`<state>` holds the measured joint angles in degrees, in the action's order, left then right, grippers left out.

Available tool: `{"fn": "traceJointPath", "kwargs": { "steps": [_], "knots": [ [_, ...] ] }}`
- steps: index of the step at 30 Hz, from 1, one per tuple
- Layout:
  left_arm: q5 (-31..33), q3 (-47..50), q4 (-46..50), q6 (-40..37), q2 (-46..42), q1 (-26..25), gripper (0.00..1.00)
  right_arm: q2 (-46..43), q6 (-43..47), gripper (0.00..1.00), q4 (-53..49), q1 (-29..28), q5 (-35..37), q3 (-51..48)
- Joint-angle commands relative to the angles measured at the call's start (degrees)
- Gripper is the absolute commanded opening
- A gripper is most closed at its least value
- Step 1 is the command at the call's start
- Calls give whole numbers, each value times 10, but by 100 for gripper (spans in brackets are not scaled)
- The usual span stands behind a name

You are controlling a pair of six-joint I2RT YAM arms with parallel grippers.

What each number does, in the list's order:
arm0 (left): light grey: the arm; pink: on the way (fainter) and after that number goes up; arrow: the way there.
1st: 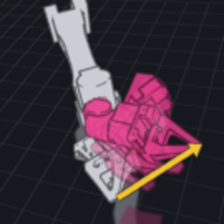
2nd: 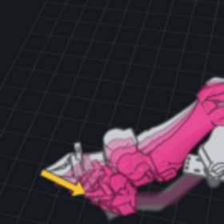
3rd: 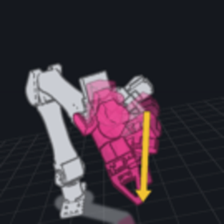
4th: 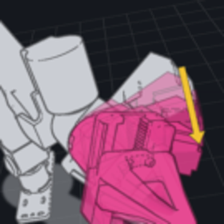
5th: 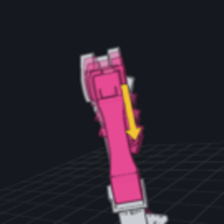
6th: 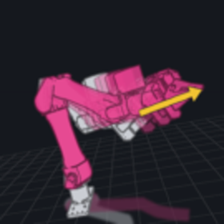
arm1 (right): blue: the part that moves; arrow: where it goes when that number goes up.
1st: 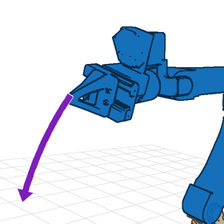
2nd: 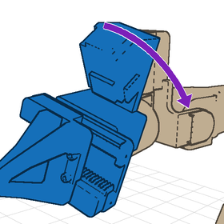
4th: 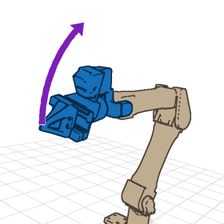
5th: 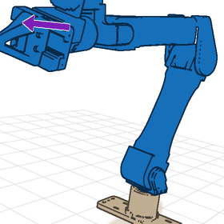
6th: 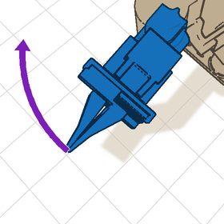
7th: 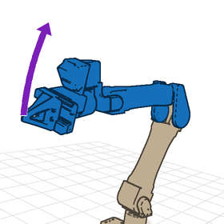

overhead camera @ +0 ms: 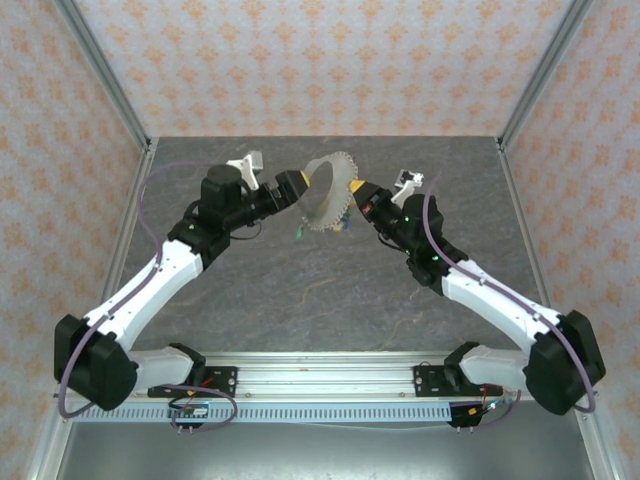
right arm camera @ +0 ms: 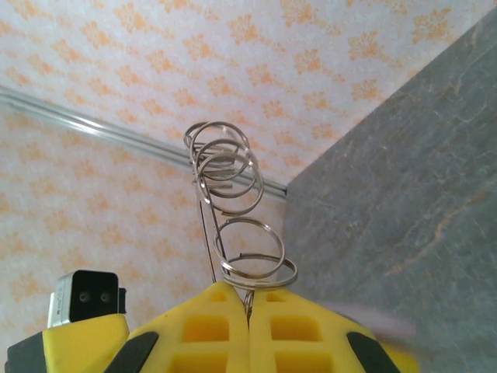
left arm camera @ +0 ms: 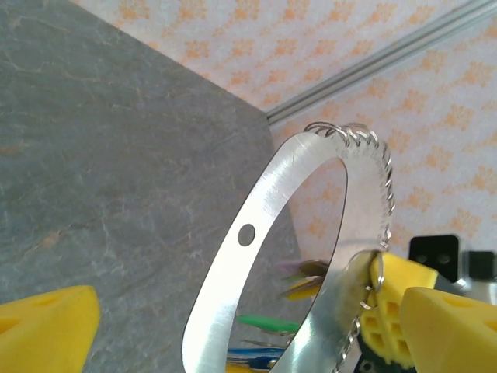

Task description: Put the keys on the keyring

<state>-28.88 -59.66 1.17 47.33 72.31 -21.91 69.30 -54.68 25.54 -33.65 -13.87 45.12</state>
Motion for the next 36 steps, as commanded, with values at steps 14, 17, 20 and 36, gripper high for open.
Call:
{"fn": "traceJointPath", "kwargs": {
  "steps": [14, 17, 20, 36],
  "knots": [
    [-87, 30, -128, 47, 29, 6, 44, 50, -59, 0, 132, -1, -44, -5],
    [-92, 27, -132, 52, 29, 6, 27, 53, -47, 0, 123, 0, -62, 3],
    [-91, 28, -129, 50, 25, 6, 14, 59, -44, 1, 117, 0, -77, 9],
    [-55, 10, -74, 7, -29, 6, 0, 65, -18, 20, 69, 0, -72, 4]
  ]
}}
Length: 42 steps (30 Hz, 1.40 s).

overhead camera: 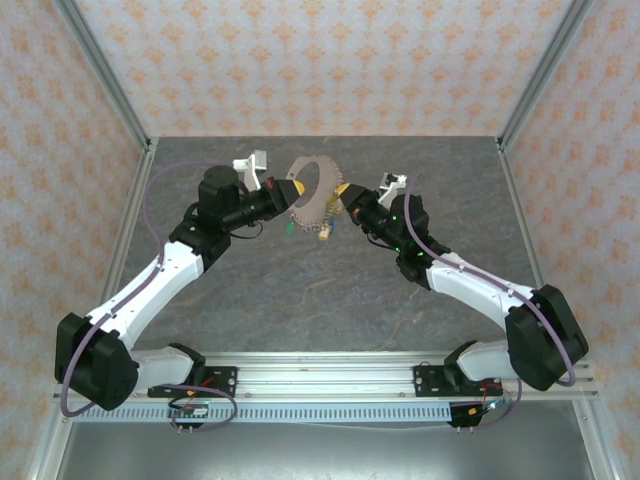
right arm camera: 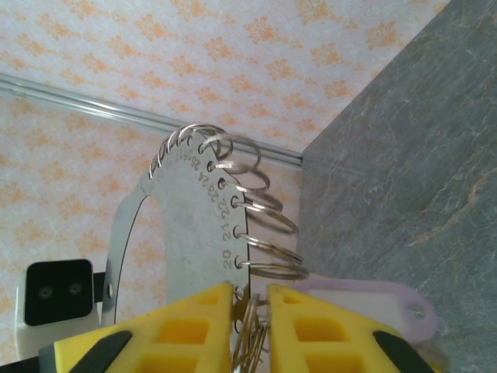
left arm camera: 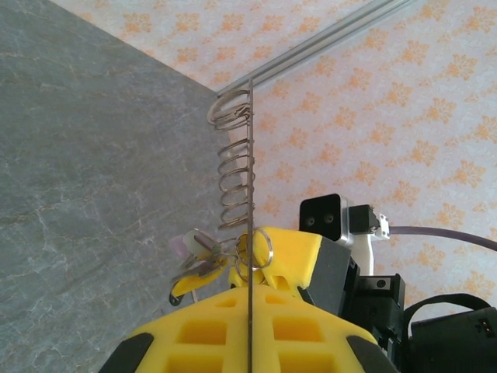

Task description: Put the keys on the keyring

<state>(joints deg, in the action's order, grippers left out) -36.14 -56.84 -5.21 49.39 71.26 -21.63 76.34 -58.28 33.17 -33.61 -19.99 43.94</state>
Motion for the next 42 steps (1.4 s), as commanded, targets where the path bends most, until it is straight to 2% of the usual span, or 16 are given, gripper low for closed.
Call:
{"fn": "traceJointPath", "kwargs": {
  "steps": [1, 10, 18, 24, 33, 38, 42],
  "knots": [
    [21, -17, -12, -13, -19, 3, 0, -3, 19, 22, -7, -1, -14, 16],
    [57, -13, -4, -24, -33, 3, 0, -3, 53, 38, -57, -1, -15, 23],
    [74, -4, -18, -16, -30, 3, 0, -39, 125, 49, -124, -1, 47, 14],
    [64, -8, -25, -16, -21, 3, 0, -90, 175, 50, -86, -1, 103, -46],
    [69, -15, -2, -31, -29, 3, 0, -122, 263, 49, -46, -9, 67, -72],
    [59, -9, 5, -36, -44, 3, 0, -145, 388, 47, 3, -61, 81, -96],
    [24, -36, 31, -66, -53, 3, 0, -169, 501, 44, 39, -116, 88, -116]
  ]
}}
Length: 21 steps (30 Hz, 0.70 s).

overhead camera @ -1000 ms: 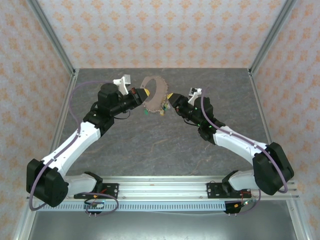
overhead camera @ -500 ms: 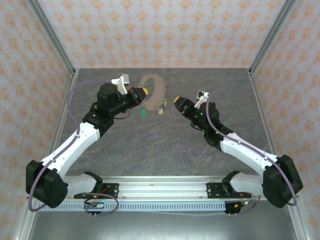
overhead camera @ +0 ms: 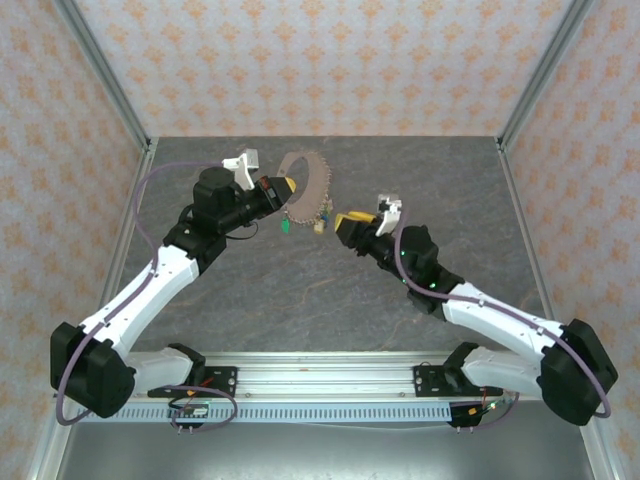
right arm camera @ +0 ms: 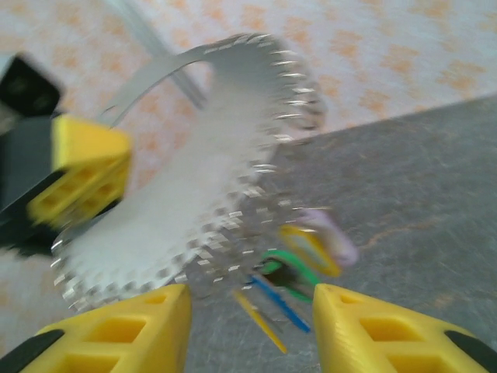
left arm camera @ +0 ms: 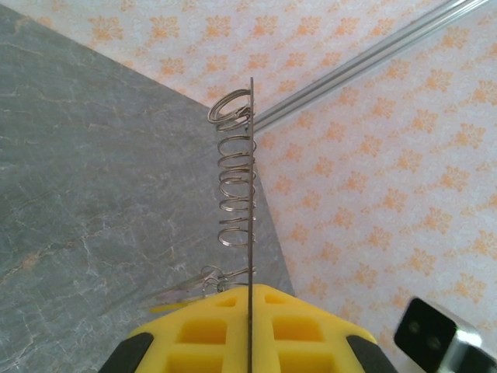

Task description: Put the keys on the keyring

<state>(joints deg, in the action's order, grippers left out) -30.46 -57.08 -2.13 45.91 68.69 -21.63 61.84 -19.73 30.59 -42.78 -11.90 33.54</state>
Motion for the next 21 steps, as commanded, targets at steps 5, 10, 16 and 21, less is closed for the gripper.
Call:
{"fn": "traceJointPath", "kwargs": {
  "steps": [5, 10, 16, 21],
  "knots": [
    [-70, -47, 35, -104, -60, 3, 0, -37, 289, 39, 98, -97, 14, -35],
    [-103, -82, 109, -212, -73, 3, 0, -19, 426, 35, 114, -144, 4, -54],
    [-128, -128, 176, -292, -84, 3, 0, 3, 524, 34, 184, -173, 16, -87],
    [-154, -132, 182, -318, -90, 2, 0, 8, 563, 34, 206, -189, 2, -88]
  ]
}}
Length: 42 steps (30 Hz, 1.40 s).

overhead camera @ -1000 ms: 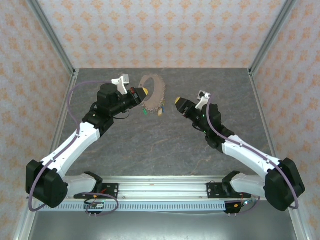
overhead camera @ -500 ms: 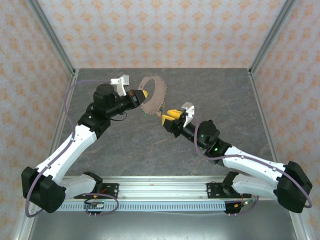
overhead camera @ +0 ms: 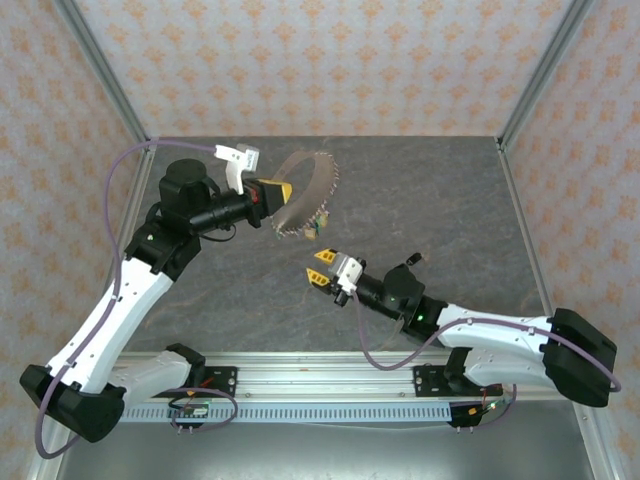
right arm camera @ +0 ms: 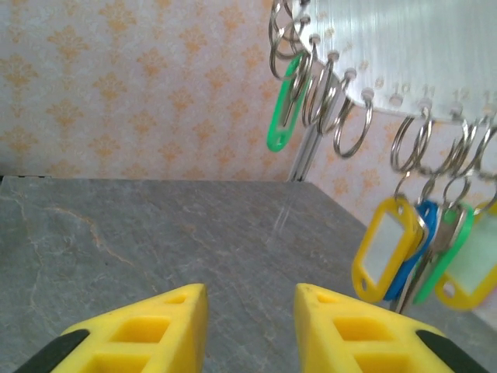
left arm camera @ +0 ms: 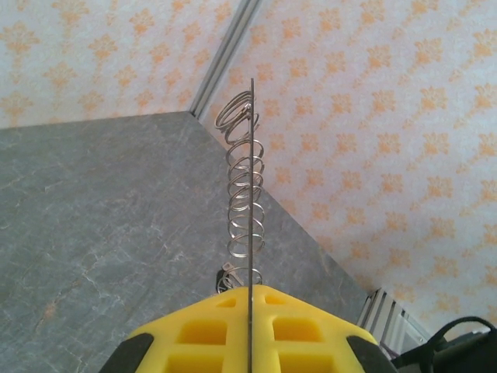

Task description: Put the keys on the keyring

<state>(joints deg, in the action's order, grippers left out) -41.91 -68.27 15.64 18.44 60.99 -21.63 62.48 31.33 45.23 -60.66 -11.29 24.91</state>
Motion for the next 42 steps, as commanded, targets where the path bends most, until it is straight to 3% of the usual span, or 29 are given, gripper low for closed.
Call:
{"fn": "traceJointPath", "kwargs": {
  "steps": [1, 6, 12, 18, 28, 42],
  "knots": [
    [-46, -17, -1, -45, -14, 2, 0, 6, 58, 34, 71, -13, -5, -1],
    [-59, -24, 1, -53, -12, 2, 0, 43, 69, 33, 132, -17, -16, 2],
    [-77, -48, 29, -77, -7, 2, 0, 106, 69, 34, 233, -16, 36, 1],
    [-76, -55, 51, -88, -2, 1, 0, 128, 64, 34, 251, -16, 47, 4],
    [-73, -65, 51, -77, 10, 1, 0, 120, 52, 32, 256, -12, 2, 8],
    [-69, -63, 67, -79, 9, 1, 0, 128, 38, 29, 273, -13, 61, 17]
  ]
}}
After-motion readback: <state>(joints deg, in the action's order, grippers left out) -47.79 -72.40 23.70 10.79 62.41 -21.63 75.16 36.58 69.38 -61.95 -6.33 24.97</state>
